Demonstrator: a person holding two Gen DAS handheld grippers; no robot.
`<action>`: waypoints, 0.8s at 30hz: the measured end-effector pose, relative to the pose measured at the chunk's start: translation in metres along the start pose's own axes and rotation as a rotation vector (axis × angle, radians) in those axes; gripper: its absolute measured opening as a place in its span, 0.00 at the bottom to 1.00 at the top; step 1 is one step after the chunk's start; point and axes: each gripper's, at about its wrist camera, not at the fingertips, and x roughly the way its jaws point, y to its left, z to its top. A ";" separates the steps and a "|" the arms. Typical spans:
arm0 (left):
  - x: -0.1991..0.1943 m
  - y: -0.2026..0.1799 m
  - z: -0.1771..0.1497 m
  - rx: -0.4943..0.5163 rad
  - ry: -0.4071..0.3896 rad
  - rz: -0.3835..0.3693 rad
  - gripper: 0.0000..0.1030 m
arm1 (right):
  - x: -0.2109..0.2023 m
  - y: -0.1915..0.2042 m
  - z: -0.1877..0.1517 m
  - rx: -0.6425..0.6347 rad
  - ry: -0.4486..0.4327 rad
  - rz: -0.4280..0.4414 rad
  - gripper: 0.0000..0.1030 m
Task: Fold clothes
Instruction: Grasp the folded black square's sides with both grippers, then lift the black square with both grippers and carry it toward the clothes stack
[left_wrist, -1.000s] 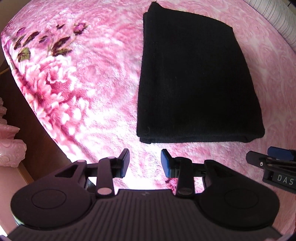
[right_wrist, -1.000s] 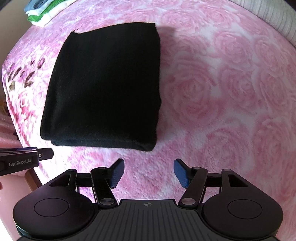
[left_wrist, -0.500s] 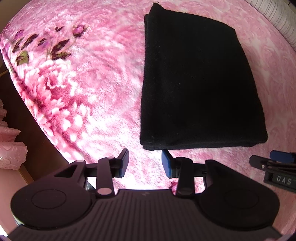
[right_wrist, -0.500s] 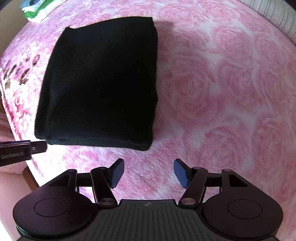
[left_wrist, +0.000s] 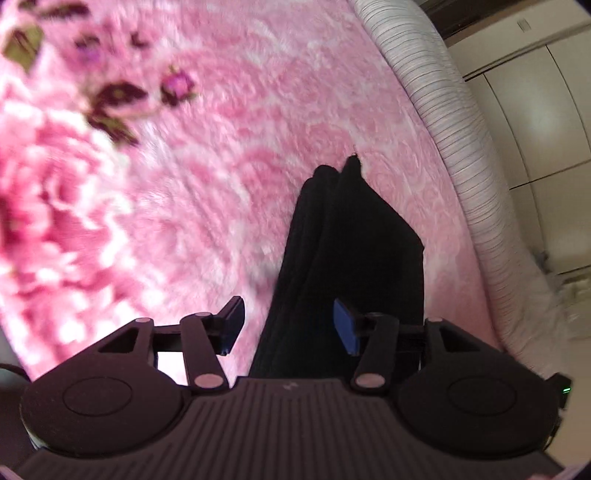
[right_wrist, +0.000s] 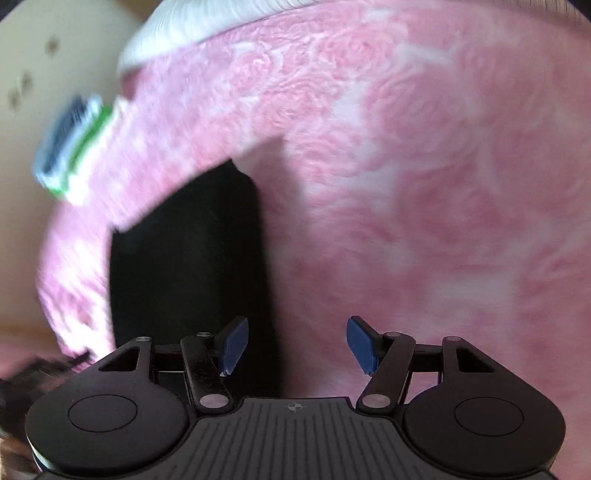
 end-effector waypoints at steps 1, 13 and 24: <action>0.008 0.004 0.004 -0.012 0.015 -0.021 0.47 | 0.008 -0.003 0.004 0.034 0.012 0.043 0.61; 0.073 0.023 0.014 -0.101 0.127 -0.211 0.47 | 0.065 -0.028 0.020 0.149 0.096 0.270 0.61; 0.087 0.008 0.019 0.005 0.149 -0.213 0.34 | 0.075 -0.013 0.009 0.133 0.049 0.304 0.47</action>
